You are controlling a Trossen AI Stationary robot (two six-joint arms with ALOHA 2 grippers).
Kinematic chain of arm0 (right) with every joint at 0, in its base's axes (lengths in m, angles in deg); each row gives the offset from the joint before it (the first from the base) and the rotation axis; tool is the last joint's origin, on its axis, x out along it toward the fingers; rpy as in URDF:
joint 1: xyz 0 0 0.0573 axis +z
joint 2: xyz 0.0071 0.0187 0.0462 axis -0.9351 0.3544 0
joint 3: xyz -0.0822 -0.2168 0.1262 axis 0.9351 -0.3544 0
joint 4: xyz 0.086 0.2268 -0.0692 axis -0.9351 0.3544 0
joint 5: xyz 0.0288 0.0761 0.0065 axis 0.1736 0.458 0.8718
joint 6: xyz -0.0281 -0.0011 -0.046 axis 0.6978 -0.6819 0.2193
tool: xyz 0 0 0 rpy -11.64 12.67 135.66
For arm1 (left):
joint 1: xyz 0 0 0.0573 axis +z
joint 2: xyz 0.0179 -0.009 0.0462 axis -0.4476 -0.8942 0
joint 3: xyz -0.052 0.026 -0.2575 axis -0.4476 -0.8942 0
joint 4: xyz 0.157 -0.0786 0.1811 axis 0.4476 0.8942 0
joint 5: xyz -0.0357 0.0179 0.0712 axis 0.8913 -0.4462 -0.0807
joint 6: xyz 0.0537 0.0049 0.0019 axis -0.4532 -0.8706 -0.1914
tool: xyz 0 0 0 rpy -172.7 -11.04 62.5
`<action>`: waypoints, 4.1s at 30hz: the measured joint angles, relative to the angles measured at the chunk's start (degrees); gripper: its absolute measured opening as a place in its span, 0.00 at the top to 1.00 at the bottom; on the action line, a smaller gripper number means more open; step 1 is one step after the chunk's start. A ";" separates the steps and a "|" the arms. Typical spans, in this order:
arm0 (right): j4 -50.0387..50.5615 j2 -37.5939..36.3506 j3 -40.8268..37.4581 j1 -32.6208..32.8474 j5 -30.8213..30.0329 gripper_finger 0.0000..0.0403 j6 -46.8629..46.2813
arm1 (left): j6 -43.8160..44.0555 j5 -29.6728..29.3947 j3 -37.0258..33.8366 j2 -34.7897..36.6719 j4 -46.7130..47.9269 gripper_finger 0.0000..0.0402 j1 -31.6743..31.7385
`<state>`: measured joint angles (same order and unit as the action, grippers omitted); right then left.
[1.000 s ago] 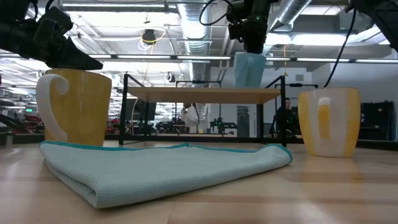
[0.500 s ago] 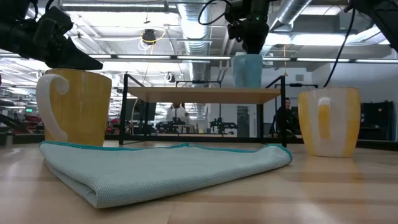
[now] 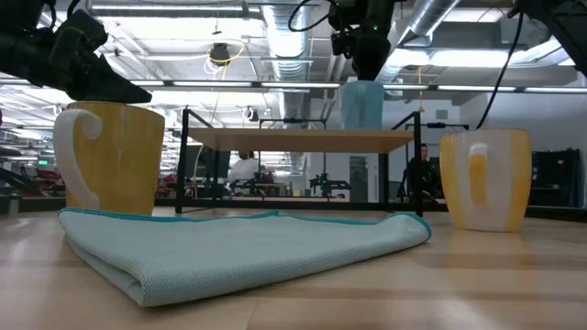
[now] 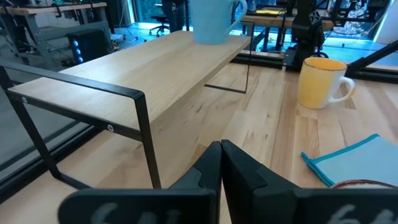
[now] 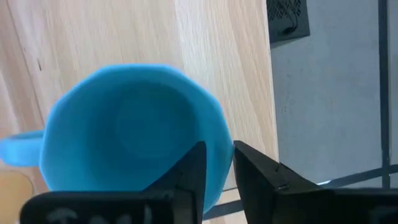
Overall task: Stack small to large cups/mugs on shelf
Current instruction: Put the blue mug on the shelf, then put the yellow mug on the shelf
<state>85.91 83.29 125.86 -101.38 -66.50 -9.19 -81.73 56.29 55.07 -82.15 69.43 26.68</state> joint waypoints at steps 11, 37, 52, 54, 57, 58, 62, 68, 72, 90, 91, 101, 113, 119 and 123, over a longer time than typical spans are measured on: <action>-2.51 0.00 0.00 0.31 0.04 0.75 -0.04 | 0.12 0.00 0.00 0.01 0.02 1.00 -0.01; -5.36 0.00 0.00 2.56 0.29 0.76 -0.13 | 2.56 0.26 0.02 0.01 1.40 1.00 -0.01; -6.45 0.00 -0.02 3.69 0.29 0.76 -0.09 | 4.62 2.89 0.02 -0.01 2.93 1.00 -0.01; -6.87 0.00 -0.02 3.96 0.29 0.76 -0.10 | 4.63 2.89 0.02 -0.01 2.91 1.00 0.01; -6.93 0.00 0.00 4.15 0.29 0.76 -0.08 | 4.63 2.89 0.02 -0.01 2.89 1.00 -0.01; -6.86 0.00 -0.02 4.15 0.27 0.76 -0.09 | 4.62 2.89 0.02 -0.01 2.86 1.00 -0.01; -6.53 0.00 -0.01 4.13 -0.65 0.76 -0.15 | 4.62 2.86 0.02 -0.01 2.82 1.00 0.00; -5.74 0.00 -0.01 4.24 -1.54 0.76 -0.17 | 4.62 2.86 0.02 -0.01 2.80 1.00 -0.01; -3.49 0.00 -0.02 4.39 -2.02 0.76 -0.17 | 4.62 2.86 0.02 -0.01 2.80 1.00 -0.01; -0.10 -2.28 9.53 4.87 -5.90 0.76 -6.66 | 4.45 2.82 0.02 -0.01 2.82 1.00 0.01; 1.29 -3.00 9.53 5.24 -5.76 0.76 -7.80 | 4.10 2.80 0.02 -0.01 2.82 1.00 0.01; 4.47 -10.71 9.55 15.25 5.48 0.76 -26.91 | -1.75 2.24 0.02 0.01 -0.74 1.00 0.00; 4.38 -16.42 -1.72 27.02 -0.24 0.76 -56.43 | -3.10 2.25 0.02 0.01 -1.11 1.00 0.01; 4.54 -19.57 -19.76 28.48 0.19 0.76 -60.84 | -3.10 2.25 0.02 0.01 -1.11 1.00 0.01; 4.55 -23.82 -28.78 28.37 1.59 0.76 -65.76 | -3.07 2.27 0.02 0.01 -1.10 1.00 0.00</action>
<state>90.45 59.47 97.08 -73.01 -64.90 -74.95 -84.80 58.57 55.09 -82.14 68.33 26.68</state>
